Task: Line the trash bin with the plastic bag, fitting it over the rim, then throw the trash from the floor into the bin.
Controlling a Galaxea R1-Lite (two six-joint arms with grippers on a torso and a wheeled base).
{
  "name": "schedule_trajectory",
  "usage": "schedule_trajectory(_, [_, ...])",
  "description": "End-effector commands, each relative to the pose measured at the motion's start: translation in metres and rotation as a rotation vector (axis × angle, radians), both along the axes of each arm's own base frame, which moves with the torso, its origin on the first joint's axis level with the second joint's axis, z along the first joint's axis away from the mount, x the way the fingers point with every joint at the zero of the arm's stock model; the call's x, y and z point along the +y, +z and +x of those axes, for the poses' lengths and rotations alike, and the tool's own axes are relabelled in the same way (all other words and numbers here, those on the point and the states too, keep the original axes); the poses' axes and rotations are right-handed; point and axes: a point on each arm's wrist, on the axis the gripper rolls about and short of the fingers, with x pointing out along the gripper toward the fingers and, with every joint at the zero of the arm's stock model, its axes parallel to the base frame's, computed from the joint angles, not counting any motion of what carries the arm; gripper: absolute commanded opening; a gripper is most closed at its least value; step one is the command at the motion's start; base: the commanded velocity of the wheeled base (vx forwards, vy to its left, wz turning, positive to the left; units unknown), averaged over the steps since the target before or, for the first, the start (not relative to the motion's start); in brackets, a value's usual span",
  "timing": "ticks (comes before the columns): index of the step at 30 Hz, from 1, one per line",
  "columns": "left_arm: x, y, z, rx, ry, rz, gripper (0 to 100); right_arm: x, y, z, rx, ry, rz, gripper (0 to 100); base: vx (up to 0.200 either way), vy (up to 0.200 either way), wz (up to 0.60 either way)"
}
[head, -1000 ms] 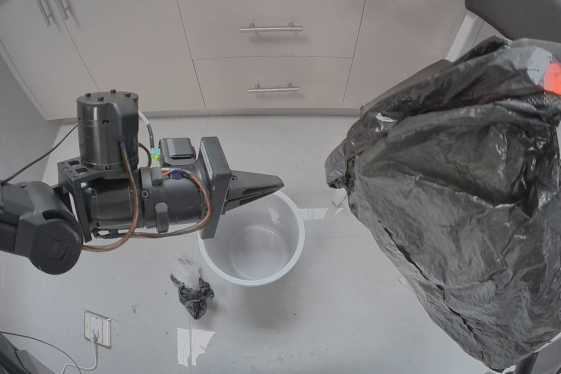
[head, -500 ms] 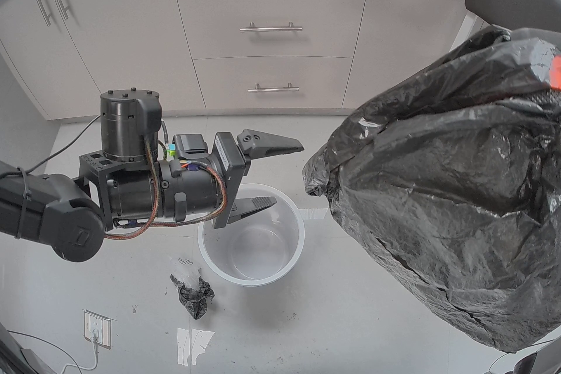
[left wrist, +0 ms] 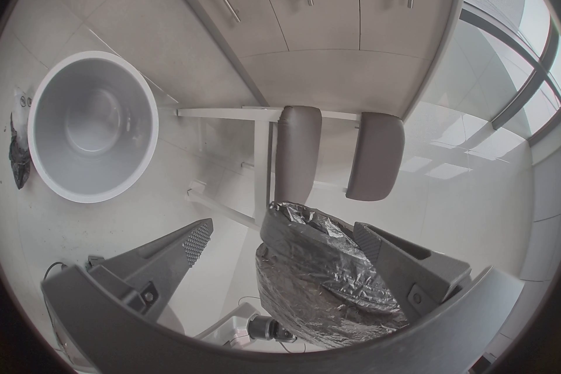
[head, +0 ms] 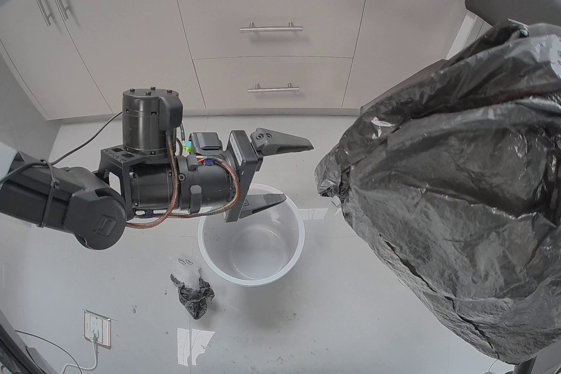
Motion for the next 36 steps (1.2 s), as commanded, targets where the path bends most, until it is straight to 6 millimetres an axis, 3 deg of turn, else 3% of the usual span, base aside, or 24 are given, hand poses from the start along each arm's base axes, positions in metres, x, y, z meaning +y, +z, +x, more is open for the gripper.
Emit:
schedule_trajectory(1, [-0.005,0.0,0.006,-0.001,-0.031,-0.01,100,0.001,0.0,-0.001,-0.011,0.009,-0.004,0,0.0,0.0,0.0])
schedule_trajectory(26, [-0.039,-0.013,-0.015,0.055,-0.171,0.004,100,0.002,0.005,-0.004,-0.039,0.026,0.004,0,0.0,0.0,0.0])
schedule_trajectory(36, [-0.043,-0.017,-0.003,0.052,-0.205,-0.012,100,0.0,0.008,-0.005,-0.056,0.028,0.009,0,0.0,0.0,0.0])
